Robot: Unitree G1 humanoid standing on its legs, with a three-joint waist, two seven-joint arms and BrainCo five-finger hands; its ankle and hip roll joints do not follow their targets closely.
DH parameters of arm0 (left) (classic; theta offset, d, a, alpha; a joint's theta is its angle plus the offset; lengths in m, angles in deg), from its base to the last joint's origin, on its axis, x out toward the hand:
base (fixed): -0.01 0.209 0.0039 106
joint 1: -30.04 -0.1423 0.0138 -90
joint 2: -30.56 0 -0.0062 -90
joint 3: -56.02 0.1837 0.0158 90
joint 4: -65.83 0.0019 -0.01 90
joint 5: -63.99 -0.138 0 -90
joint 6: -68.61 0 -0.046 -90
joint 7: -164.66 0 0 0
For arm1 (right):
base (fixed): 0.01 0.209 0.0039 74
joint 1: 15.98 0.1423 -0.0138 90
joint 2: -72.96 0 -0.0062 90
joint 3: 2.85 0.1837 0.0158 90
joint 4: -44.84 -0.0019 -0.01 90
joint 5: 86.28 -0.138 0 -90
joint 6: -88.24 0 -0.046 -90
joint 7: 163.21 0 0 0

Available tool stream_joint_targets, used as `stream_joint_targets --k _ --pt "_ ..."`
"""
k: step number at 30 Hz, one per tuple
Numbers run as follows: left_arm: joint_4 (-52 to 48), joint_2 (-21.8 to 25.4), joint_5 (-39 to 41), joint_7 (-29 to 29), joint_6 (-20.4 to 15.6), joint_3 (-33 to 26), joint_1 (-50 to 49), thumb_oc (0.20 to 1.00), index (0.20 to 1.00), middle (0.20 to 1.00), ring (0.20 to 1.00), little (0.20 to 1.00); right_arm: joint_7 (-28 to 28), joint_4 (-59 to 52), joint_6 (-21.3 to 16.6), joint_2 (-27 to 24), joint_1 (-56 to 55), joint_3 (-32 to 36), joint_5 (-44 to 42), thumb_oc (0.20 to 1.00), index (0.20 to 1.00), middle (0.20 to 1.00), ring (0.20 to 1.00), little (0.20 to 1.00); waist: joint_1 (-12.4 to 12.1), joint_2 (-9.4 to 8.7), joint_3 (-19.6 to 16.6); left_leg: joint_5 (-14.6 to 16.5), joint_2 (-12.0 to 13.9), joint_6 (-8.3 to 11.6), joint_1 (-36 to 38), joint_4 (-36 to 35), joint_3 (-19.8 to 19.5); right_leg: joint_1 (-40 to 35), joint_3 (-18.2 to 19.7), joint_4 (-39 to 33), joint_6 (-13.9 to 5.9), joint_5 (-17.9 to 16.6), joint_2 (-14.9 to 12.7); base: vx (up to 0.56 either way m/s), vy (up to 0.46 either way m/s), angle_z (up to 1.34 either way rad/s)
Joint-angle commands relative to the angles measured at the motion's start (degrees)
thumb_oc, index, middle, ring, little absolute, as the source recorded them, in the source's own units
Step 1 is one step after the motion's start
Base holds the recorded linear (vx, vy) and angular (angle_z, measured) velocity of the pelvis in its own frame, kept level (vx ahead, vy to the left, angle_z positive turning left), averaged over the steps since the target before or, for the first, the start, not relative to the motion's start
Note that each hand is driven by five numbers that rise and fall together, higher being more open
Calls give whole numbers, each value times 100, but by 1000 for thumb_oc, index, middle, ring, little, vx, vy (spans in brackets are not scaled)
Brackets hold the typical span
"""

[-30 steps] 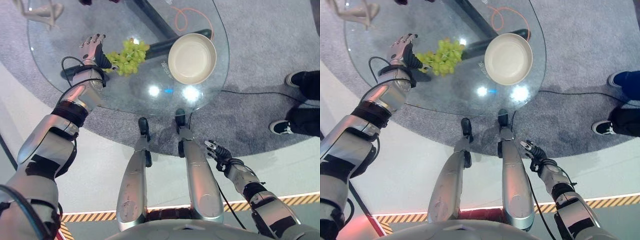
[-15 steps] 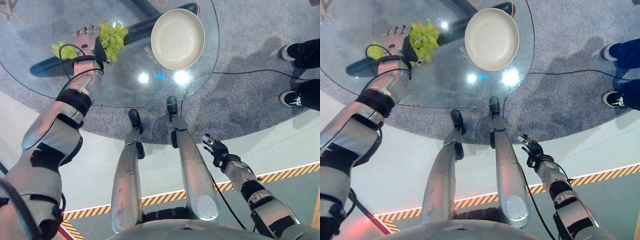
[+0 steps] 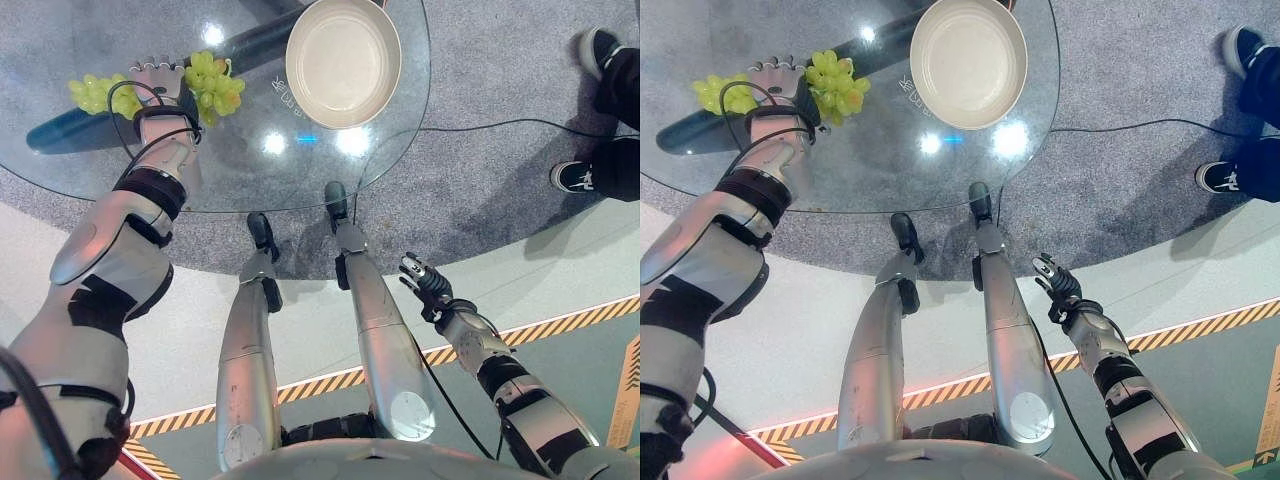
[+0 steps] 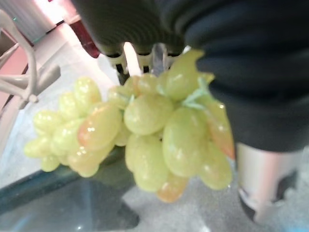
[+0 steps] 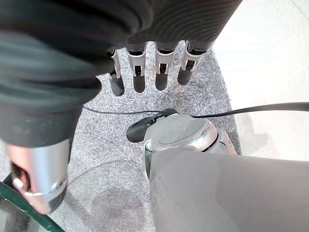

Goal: Pick up fruits into the plate

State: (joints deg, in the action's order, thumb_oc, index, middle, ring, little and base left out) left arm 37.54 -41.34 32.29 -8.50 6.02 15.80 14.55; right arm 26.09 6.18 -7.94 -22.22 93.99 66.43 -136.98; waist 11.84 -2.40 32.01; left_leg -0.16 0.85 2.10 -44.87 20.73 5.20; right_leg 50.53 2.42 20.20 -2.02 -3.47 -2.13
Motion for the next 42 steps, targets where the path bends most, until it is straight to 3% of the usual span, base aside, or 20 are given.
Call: stream_joint_targets --k 1,11,21,27,29,36,42 --pt "424 -8 -215 -156 104 -153 -372 200 200 200 200 200 62 -135 -122 30 -219 -63 -198 1000 1000 1000 1000 1000 -19 -122 -222 190 -376 -149 -123 116 -155 94 -41 249 23 69 508 0 0 0" --pt "304 12 30 -21 -14 -199 -578 200 200 200 200 200 -27 -276 -101 35 -212 -22 -214 1000 1000 1000 1000 1000 -80 -106 -222 149 -382 -160 -3 -20 -210 -16 -38 172 6 52 522 -1 2 0" --pt "83 54 770 419 -317 -532 -798 200 200 200 200 200 -85 -306 -219 113 -209 21 -155 1000 1000 1000 1000 1000 -216 -32 -222 16 -328 -170 647 -502 -309 -570 -45 -6 -4 110 548 -20 9 3" --pt "-255 161 1332 573 -839 -705 -894 200 200 200 200 200 -112 -404 -351 83 -225 169 -119 1000 1000 1000 1000 1000 -302 88 -222 -22 -287 -167 1394 -847 -349 -1225 -73 -123 -39 214 494 -14 40 1" --pt "-608 230 1691 643 -1170 -849 -911 200 200 200 200 200 -52 -545 -493 109 -277 245 -123 1000 1000 1000 1000 1000 -357 114 -222 9 -286 -171 1778 -947 -354 -1600 -129 -187 -79 270 432 14 -13 5" --pt "-2281 600 2309 305 -1657 -1472 -1623 200 200 200 200 200 -178 -1672 -734 164 -622 477 -25 1000 1000 1000 1000 1000 -542 160 -223 114 -318 -153 2846 -1186 -463 -2725 -313 -489 -144 345 225 28 -28 8" --pt "-3804 1094 3332 -463 -2400 -2205 -2694 200 200 200 200 200 -155 -2896 -831 39 -1012 683 1197 1000 1000 1000 1000 1000 -676 220 -884 138 -272 -91 3672 -1684 -414 -3662 -478 -1135 -281 285 -29 95 -17 14"
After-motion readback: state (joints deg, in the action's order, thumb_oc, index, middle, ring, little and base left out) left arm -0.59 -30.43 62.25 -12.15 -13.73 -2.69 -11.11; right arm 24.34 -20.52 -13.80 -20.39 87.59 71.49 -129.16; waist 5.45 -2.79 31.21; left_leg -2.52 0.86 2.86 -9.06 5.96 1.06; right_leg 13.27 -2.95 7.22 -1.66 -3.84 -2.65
